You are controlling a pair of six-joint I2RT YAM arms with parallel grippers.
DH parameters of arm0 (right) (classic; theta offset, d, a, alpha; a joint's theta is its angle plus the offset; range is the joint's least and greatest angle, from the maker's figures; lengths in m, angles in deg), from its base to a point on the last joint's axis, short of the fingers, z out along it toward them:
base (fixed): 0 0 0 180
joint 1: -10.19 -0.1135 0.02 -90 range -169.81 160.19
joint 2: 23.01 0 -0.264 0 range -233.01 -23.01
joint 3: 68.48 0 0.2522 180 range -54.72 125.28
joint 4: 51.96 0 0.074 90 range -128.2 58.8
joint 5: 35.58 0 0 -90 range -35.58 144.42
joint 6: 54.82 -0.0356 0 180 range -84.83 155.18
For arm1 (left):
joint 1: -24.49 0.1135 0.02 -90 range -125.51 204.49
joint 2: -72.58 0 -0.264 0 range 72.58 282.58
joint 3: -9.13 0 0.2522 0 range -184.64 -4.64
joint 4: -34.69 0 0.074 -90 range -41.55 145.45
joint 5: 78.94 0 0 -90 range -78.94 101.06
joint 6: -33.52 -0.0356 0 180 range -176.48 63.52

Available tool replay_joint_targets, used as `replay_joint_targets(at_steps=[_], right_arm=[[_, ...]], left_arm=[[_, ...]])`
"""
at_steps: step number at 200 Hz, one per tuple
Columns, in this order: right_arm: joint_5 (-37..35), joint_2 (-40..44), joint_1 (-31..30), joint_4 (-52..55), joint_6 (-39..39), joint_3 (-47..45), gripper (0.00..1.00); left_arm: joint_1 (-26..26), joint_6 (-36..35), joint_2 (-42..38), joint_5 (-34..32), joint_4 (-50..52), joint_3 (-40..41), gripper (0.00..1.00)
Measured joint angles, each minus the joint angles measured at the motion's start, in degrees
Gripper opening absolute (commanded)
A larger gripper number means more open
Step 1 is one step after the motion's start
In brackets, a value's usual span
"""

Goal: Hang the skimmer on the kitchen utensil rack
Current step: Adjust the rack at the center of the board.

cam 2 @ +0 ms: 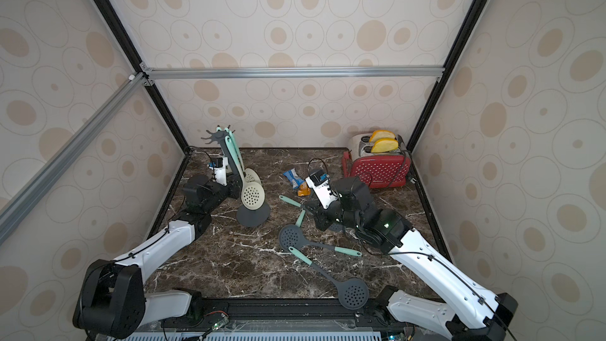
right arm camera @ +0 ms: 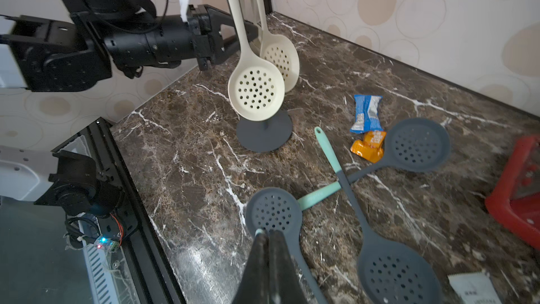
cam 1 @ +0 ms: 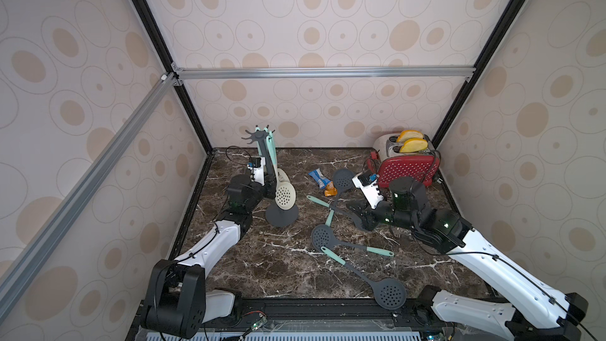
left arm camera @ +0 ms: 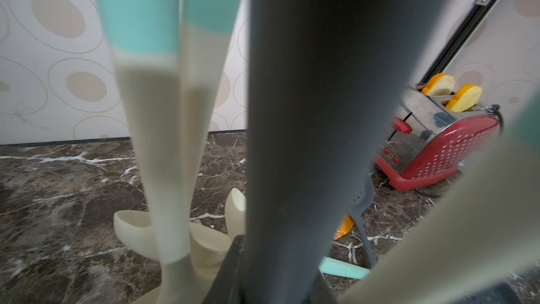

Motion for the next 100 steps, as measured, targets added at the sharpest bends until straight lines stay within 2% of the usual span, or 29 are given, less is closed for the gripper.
replay_joint_targets(at_steps=[37,57,100], right_arm=[[-4.8,5.9,0.1,5.5,-3.7,-5.1,0.29],[-6.0,7.8,0.2,7.8,-5.3,-6.6,0.47],[-7.7,9.4,0.2,11.0,-5.9,-7.0,0.48]], left_arm=[[-6.0,1.2,-0.2,-15.1,0.3,0.0,0.00],[-10.5,1.5,0.8,-24.9,0.8,-0.9,0.00],[-17.6,2.8,9.4,-43.9,1.6,-8.2,0.00]])
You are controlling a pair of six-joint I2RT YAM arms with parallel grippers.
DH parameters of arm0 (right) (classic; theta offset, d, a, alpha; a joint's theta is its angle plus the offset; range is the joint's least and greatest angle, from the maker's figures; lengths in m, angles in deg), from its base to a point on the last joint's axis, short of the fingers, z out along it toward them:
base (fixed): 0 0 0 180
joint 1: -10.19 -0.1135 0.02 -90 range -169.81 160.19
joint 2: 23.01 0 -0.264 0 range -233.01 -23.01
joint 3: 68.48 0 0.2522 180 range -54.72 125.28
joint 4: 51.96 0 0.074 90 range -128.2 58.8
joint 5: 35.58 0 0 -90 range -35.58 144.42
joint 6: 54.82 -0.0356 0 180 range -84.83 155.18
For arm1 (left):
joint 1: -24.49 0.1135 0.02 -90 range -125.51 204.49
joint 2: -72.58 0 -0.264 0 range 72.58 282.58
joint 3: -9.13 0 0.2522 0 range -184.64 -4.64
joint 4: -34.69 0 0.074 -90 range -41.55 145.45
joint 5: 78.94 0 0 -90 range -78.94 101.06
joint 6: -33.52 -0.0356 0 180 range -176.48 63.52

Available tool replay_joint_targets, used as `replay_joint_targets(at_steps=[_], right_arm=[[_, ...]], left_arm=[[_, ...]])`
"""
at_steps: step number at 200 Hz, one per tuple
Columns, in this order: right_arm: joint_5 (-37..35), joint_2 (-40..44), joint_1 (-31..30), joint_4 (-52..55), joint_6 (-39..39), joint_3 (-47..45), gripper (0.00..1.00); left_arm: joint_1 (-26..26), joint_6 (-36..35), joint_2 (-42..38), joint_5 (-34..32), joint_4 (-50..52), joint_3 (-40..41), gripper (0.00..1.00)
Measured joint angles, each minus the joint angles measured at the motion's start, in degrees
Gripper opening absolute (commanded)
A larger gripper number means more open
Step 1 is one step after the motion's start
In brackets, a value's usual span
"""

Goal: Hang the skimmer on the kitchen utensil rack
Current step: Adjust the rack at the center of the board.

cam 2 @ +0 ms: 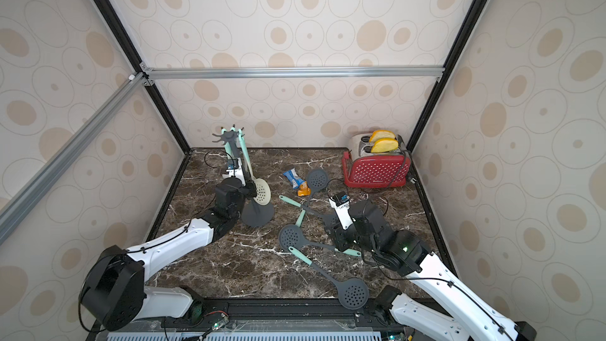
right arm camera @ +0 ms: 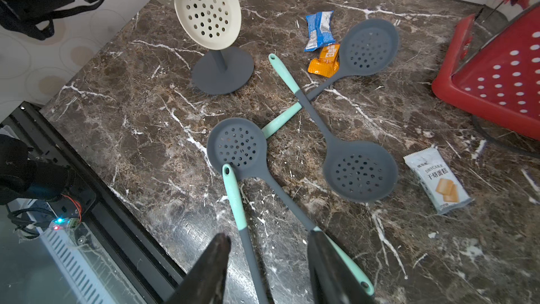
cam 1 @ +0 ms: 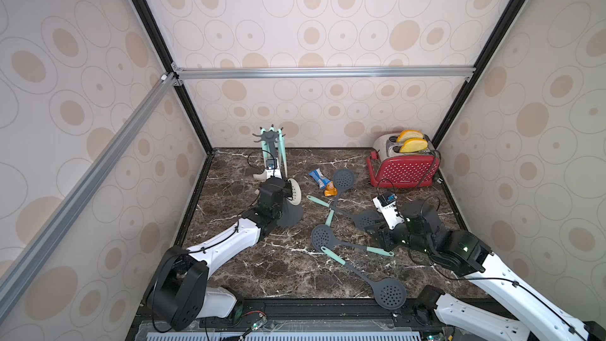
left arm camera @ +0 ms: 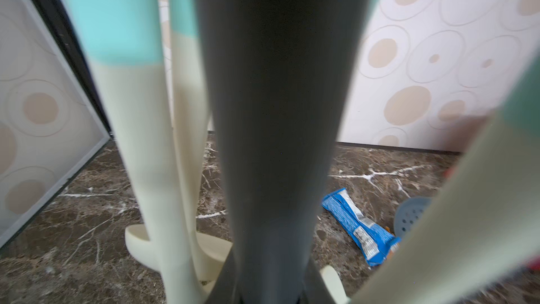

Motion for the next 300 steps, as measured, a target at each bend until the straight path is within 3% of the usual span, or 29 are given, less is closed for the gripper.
replay_joint_targets(at_steps=[18,33,48,54,58,73,86,125,142,177,211,265,300], right_arm=[[-0.7,0.9,0.0,1.0,-0.3,-0.1,0.49],[-1.4,1.4,0.0,2.0,-0.7,-0.1,0.57],[-2.0,1.4,0.0,3.1,-0.9,-0.1,0.81],[-2.2,1.4,0.0,3.5,-0.9,-0.1,0.97],[-2.4,1.4,0.0,3.7,-1.2,-0.1,0.99],[-2.6,1.7,0.0,3.8,-0.3,-0.6,0.99],[-2.1,2.3,0.0,3.2,0.4,-2.3,0.99],[2.1,0.2,0.0,3.2,2.3,-5.7,0.99],[4.9,-3.1,0.0,3.5,4.0,-5.7,0.93],[11.4,-11.1,-0.1,4.5,6.8,-5.6,0.81],[14.8,-17.6,-2.6,3.0,7.8,-5.9,0.80],[13.6,-30.8,-6.6,-0.4,8.7,-5.9,0.73],[12.0,-36.6,-6.8,-2.2,9.3,-5.6,0.72]], left_arm=[[-1.7,1.3,3.8,-6.6,0.0,-2.9,0.00],[-2.6,3.1,5.8,-10.8,0.1,-4.2,0.00],[-3.8,4.6,7.2,-14.2,0.0,-4.9,0.00],[-4.2,5.0,7.6,-15.1,0.1,-5.1,0.07],[-4.5,5.3,7.8,-15.7,0.0,-5.2,0.13],[-5.2,6.1,8.0,-17.2,0.0,-5.3,0.39],[-5.4,7.1,7.6,-17.8,-0.1,-5.2,0.53],[-5.6,10.0,-1.2,-16.7,4.8,-0.7,0.72],[-5.7,11.5,-6.9,-15.5,10.0,1.6,0.79],[-5.7,14.7,-20.3,-13.0,22.8,6.3,0.83],[-5.7,18.9,-29.8,-8.1,35.6,7.7,0.84],[-5.7,22.1,-41.3,-0.1,49.5,10.9,0.85],[-5.7,22.4,-44.6,4.6,54.3,10.8,0.86]])
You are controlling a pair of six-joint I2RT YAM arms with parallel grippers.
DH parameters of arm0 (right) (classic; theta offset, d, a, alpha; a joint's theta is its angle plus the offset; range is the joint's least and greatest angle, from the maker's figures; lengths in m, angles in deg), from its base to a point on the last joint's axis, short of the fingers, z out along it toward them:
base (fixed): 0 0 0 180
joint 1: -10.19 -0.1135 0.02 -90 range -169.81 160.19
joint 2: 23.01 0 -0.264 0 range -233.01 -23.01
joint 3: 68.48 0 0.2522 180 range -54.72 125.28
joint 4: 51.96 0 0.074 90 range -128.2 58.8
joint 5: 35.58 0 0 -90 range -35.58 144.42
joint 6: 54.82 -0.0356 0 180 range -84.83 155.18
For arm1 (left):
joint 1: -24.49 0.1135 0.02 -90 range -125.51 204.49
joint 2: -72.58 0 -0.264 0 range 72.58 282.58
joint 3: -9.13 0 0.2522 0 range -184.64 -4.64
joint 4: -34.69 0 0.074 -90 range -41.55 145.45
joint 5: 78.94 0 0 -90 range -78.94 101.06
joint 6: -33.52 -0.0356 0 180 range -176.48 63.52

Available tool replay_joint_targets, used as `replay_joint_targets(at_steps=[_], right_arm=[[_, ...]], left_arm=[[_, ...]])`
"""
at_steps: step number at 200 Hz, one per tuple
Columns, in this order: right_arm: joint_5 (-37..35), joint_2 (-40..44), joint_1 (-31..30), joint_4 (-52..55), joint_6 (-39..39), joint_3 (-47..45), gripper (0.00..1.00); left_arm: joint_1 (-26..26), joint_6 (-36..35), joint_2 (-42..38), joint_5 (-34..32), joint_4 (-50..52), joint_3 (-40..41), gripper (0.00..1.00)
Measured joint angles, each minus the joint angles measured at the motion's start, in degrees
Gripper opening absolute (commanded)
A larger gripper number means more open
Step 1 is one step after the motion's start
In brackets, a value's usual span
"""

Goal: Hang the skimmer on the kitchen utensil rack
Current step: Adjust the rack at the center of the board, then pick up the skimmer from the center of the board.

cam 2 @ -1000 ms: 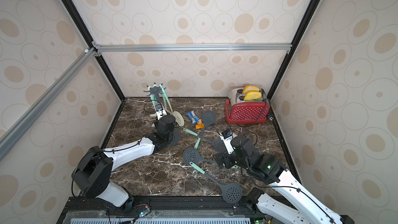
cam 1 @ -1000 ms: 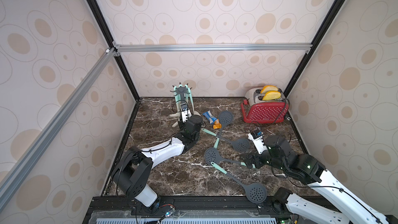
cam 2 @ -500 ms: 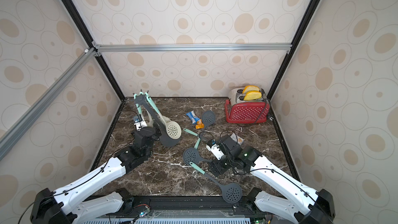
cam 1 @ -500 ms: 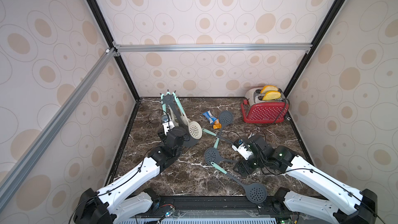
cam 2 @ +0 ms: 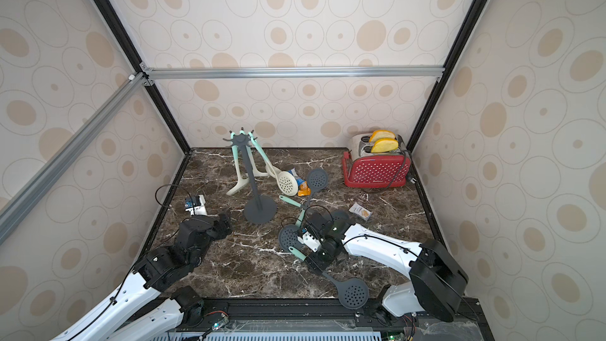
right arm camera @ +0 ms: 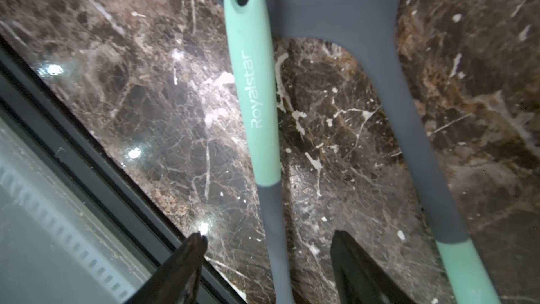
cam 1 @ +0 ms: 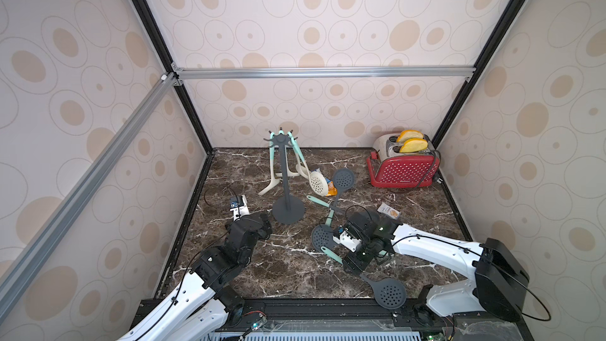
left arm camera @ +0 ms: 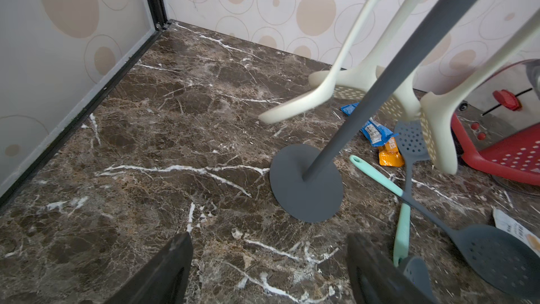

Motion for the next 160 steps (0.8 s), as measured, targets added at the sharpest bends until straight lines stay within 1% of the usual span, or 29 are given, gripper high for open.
replay_joint_targets(at_steps=[15,32,57,88,104,135,160], right_arm=[[-0.4,-2.1,-0.3,-0.2,0.5,0.3,0.71],[-0.4,-4.1,-0.8,-0.8,0.9,0.7,0.69],[-0.9,-6.0,-2.0,-1.4,1.1,0.7,0.62],[-3.4,-8.0,-3.5,-1.5,1.1,0.9,0.56],[-5.0,-8.4,-4.3,-1.6,1.0,1.1,0.50],[-6.9,-8.5,-4.9,-2.6,0.4,1.2,0.32],[-7.5,-8.1,-5.0,-4.0,0.2,0.8,0.21]], left_arm=[[0.0,0.1,0.1,2.3,1.9,-0.2,0.86],[0.0,0.3,0.4,4.9,4.4,-0.5,0.89],[0.0,1.6,1.1,7.6,7.1,-1.7,0.94],[0.0,3.0,1.2,10.1,9.1,-2.4,0.94],[0.0,3.1,0.9,11.2,9.7,-2.7,0.93],[0.0,3.1,-1.1,12.7,10.4,-3.1,0.92],[0.0,2.7,-2.6,13.4,11.2,-4.4,0.92]])
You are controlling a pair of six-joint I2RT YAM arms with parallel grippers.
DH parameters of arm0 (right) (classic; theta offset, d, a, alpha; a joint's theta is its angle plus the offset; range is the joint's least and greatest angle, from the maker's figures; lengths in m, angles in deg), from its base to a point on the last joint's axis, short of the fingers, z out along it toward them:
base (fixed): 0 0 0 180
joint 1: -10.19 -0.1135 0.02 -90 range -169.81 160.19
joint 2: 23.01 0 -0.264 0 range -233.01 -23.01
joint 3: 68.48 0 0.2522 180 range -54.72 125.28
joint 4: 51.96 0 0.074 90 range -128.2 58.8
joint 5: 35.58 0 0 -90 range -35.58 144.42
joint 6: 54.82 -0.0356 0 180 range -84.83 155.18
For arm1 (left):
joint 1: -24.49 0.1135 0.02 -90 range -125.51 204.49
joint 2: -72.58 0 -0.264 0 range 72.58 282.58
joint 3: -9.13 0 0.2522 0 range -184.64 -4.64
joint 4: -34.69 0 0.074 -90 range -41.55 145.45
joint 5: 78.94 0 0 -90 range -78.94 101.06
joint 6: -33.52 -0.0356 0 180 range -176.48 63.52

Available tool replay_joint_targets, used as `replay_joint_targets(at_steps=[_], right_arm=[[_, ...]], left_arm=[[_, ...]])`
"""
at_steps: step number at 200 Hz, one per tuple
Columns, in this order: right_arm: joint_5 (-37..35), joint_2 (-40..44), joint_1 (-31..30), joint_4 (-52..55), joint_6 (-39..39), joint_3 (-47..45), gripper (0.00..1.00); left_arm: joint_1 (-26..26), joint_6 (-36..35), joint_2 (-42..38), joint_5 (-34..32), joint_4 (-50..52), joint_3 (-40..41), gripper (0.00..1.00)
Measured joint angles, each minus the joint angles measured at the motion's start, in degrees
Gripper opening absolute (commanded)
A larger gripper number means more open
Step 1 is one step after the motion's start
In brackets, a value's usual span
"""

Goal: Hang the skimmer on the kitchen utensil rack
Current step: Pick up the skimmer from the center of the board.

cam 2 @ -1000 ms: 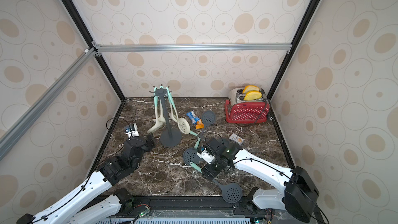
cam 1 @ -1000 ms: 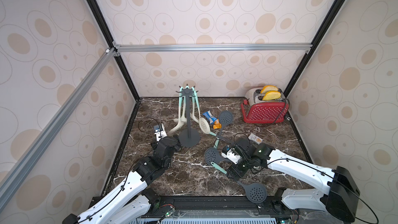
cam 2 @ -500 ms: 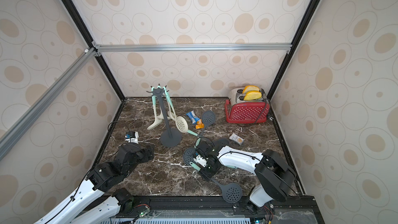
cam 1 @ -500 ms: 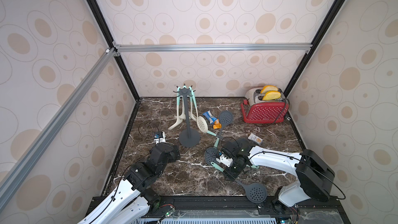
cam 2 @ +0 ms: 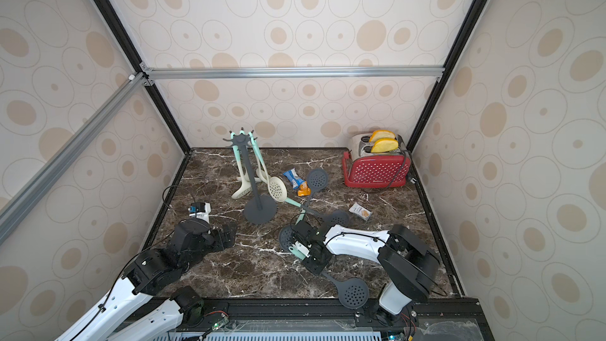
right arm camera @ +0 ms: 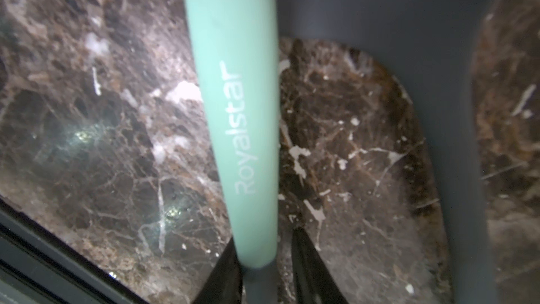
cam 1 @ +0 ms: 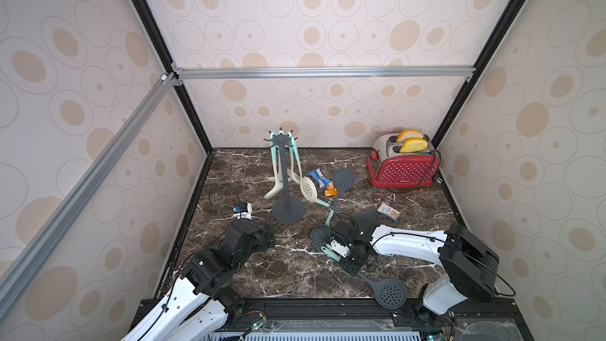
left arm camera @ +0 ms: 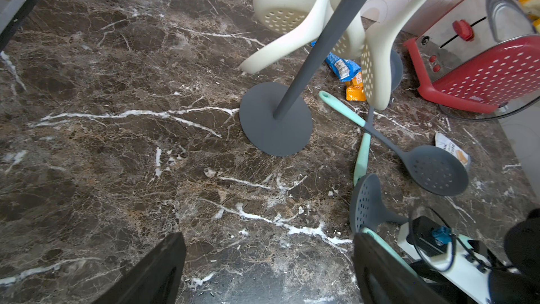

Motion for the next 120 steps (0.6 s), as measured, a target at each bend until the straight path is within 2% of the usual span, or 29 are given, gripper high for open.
replay_joint_targets(at_steps=[39,82,120], right_arm=[[-0.5,8.5,-0.8,-0.7,-0.1,-1.7,0.00],[-2.6,21.0,-0.9,-0.7,-0.9,-1.8,0.00],[-7.0,26.9,-0.9,-0.5,-2.8,-0.8,0.00]], left_arm=[[0.0,-1.9,-1.6,1.9,0.3,-2.6,0.92],[0.0,-5.0,-2.2,6.6,-0.4,-4.4,0.95],[0.0,-6.9,-1.4,12.5,-3.1,-7.5,0.98]])
